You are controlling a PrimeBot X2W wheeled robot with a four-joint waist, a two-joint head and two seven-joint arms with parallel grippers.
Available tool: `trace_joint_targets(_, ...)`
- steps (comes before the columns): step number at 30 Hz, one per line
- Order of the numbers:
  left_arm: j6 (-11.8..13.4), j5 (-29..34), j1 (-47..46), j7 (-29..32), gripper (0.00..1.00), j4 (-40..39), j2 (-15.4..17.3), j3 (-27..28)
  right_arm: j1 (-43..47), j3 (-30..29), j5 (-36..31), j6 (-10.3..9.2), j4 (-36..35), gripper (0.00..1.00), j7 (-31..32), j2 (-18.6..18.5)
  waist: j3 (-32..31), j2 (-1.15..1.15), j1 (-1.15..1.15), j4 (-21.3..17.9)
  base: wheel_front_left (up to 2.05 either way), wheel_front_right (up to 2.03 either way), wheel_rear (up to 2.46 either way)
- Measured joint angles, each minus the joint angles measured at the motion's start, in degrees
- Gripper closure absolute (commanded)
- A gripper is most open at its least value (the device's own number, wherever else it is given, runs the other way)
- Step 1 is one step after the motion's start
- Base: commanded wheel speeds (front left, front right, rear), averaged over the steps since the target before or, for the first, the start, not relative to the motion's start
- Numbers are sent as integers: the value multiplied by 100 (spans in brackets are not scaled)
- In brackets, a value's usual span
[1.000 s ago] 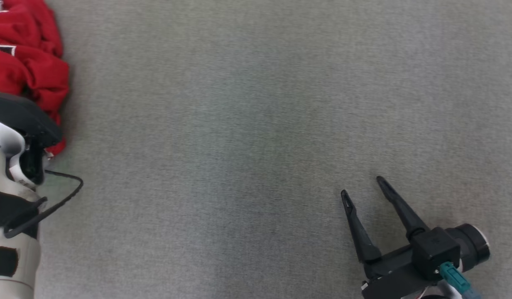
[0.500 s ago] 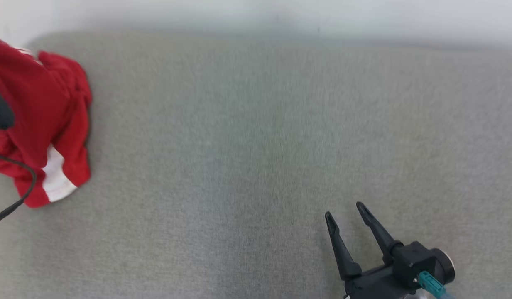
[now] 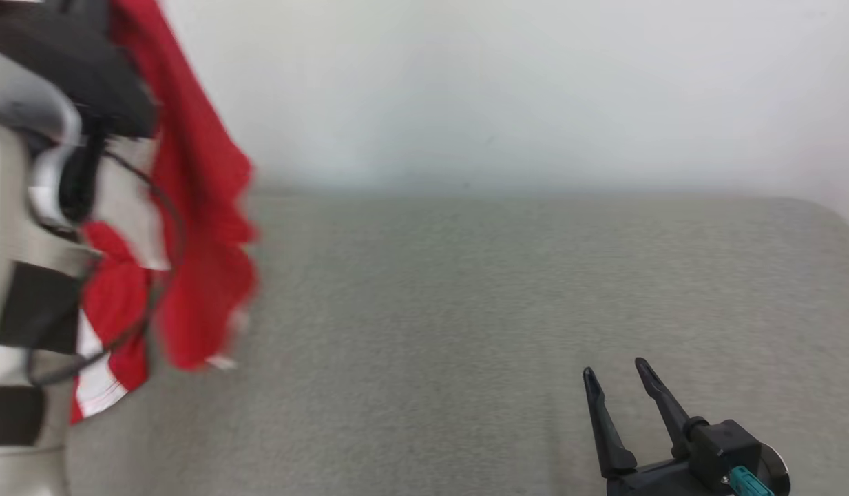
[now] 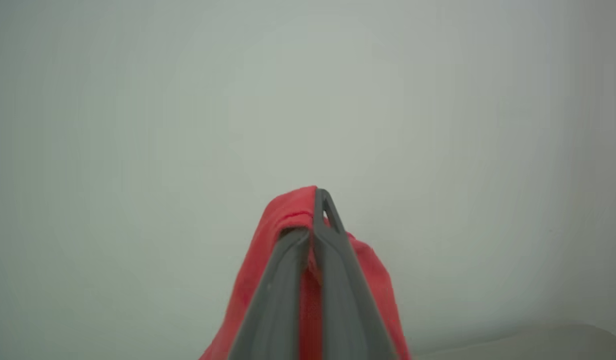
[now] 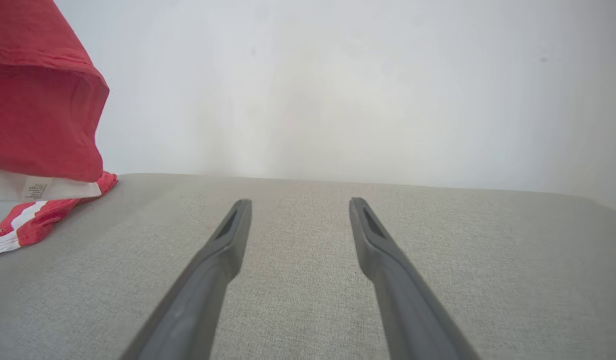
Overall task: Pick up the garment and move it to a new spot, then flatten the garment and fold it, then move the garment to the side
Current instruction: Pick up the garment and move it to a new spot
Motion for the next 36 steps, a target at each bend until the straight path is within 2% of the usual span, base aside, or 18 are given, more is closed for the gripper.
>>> trace_joint_targets(4, -13, -42, 289, -58, 100, -590, -342, -310, 89, -146, -90, 0, -174, 0, 89, 4, -179, 0, 0, -466, 0, 0, 0)
trace_joint_targets(7, 98, 1, 595, -160, 100, -779, -567, -466, 192, -169, -107, 0, -223, 0, 163, 3, -207, 1, 1, -783, 0, 0, 0)
trace_joint_targets(12, 313, 168, 1165, -344, 100, -837, -691, -672, 199, -111, -104, 0, -341, 0, 225, 3, -179, 1, 1, -1289, 0, 0, 0)
trace_joint_targets(18, 402, 355, 1891, -661, 100, -348, -886, -990, 176, -24, -79, 0, -358, 0, 236, 3, -33, 1, 2, -1721, 0, 0, 0)
trace_joint_targets(24, 417, 245, 2794, -1195, 100, 503, -1268, -1228, 118, 122, -45, 0, -338, 0, 280, 4, 174, 2, 3, -1839, 0, 0, 0)
trace_joint_targets(25, 349, 186, 2919, -1270, 65, 633, -1321, -1279, 105, 144, -45, 0, -334, 0, 283, 4, 186, 2, 3, -1829, 0, 0, 0)
trace_joint_targets(26, 325, 152, 3034, -1347, 0, 771, -1361, -1335, 98, 151, -44, 0, -331, 0, 286, 4, 192, 2, 2, -1812, 0, 0, 0)
trace_joint_targets(30, 303, 20, 3332, -1568, 0, 1172, -1505, -1449, 81, 123, -43, -1, -305, 0, 314, 3, 180, 2, 2, -1678, 0, 0, 0)
trace_joint_targets(34, 183, -185, 3483, -1731, 0, 1221, -1564, -1601, 152, 99, -51, -1, -266, 0, 376, 5, 135, 2, 2, -1473, 0, 0, 0)
trace_joint_targets(36, 159, -121, 3614, -2047, 0, 1095, -1566, -1680, 210, 11, -57, 0, -243, 0, 377, 7, 101, 2, 2, -1360, 0, 0, 0)
